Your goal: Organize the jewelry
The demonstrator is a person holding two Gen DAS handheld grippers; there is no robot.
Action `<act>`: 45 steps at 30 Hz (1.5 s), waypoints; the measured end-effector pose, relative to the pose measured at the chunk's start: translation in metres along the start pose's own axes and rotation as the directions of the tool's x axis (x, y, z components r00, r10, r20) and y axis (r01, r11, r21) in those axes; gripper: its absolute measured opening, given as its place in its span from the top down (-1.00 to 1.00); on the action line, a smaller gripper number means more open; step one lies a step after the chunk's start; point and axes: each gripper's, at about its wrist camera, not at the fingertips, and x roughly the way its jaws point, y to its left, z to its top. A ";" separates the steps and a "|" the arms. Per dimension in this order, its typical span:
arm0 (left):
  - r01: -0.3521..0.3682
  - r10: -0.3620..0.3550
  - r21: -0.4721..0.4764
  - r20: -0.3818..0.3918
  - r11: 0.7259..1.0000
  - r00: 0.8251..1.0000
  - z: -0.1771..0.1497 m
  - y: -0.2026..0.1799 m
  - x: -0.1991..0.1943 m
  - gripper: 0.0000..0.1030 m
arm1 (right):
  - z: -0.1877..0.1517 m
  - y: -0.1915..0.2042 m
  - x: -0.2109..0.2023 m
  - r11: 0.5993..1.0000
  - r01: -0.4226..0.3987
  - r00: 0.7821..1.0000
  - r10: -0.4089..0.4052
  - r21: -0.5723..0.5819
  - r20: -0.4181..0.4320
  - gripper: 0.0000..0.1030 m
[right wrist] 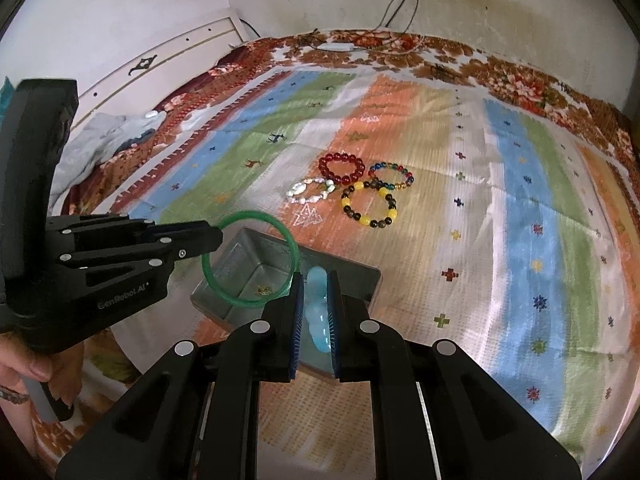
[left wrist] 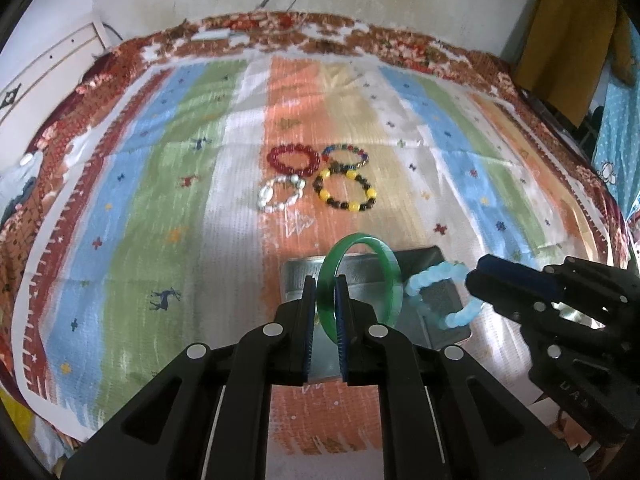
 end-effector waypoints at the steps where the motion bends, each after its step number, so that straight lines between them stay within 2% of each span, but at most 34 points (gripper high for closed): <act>1: -0.010 0.010 -0.006 -0.004 1.000 1.000 0.000 0.001 0.001 0.79 | 0.000 -0.001 0.000 1.000 0.002 1.000 -0.002 0.002 -0.001 0.64; 3: -0.015 0.015 -0.027 0.008 1.000 1.000 0.002 0.006 -0.002 0.79 | 0.001 -0.003 0.000 1.000 0.009 1.000 -0.009 0.005 0.001 0.40; 4: -0.010 0.011 -0.043 0.012 0.999 1.000 0.002 0.009 -0.003 0.78 | 0.001 -0.004 0.000 1.000 0.012 1.000 -0.012 0.005 0.004 0.35; 7: -0.019 0.020 -0.076 0.014 0.997 1.000 0.003 0.017 -0.003 0.73 | 0.002 -0.007 -0.001 1.000 0.019 1.000 -0.019 0.011 0.007 0.34; 11: -0.014 0.016 -0.090 0.015 0.996 1.000 0.004 0.020 -0.003 0.43 | 0.002 -0.011 0.001 0.999 0.039 0.999 -0.039 0.014 0.002 0.19; 13: -0.018 0.019 -0.092 0.015 0.996 1.000 0.004 0.020 -0.003 0.38 | 0.002 -0.013 0.002 0.999 0.042 0.999 -0.042 0.019 0.000 0.19; 15: -0.022 0.023 -0.093 0.014 0.995 1.000 0.004 0.021 -0.003 0.27 | 0.002 -0.017 0.004 0.999 0.045 0.999 -0.045 0.025 0.000 0.09; 17: -0.025 0.026 -0.096 0.012 0.995 1.000 0.004 0.024 -0.002 0.15 | 0.003 -0.019 0.006 0.999 0.044 0.999 -0.044 0.026 -0.004 0.09; 20: -0.026 0.027 -0.113 0.001 0.993 1.000 0.006 0.030 0.001 0.08 | 0.004 -0.023 0.012 0.998 0.037 0.999 -0.037 0.041 -0.016 0.09; 25: -0.053 0.053 -0.115 -0.004 0.992 0.999 0.011 0.036 0.008 -0.10 | 0.007 -0.033 0.020 0.996 0.053 0.998 -0.052 0.065 -0.024 -0.04; 28: -0.073 0.073 -0.111 -0.012 0.991 0.997 0.018 0.039 0.014 -0.16 | 0.010 -0.037 0.023 0.996 0.049 0.998 -0.047 0.075 -0.028 -0.07; 31: -0.087 0.086 -0.109 -0.013 0.990 0.996 0.025 0.042 0.018 -0.18 | 0.014 -0.041 0.025 0.995 0.058 0.998 -0.056 0.085 -0.021 -0.20; 36: -0.075 0.074 -0.117 -0.013 0.990 0.997 0.034 0.046 0.024 -0.26 | 0.022 -0.045 0.031 0.994 0.069 0.998 -0.068 0.080 -0.017 -0.30; 45: -0.091 0.089 -0.095 -0.021 0.991 0.996 0.048 0.047 0.037 -0.31 | 0.041 -0.055 0.042 0.994 0.087 0.996 -0.086 0.072 -0.017 -0.30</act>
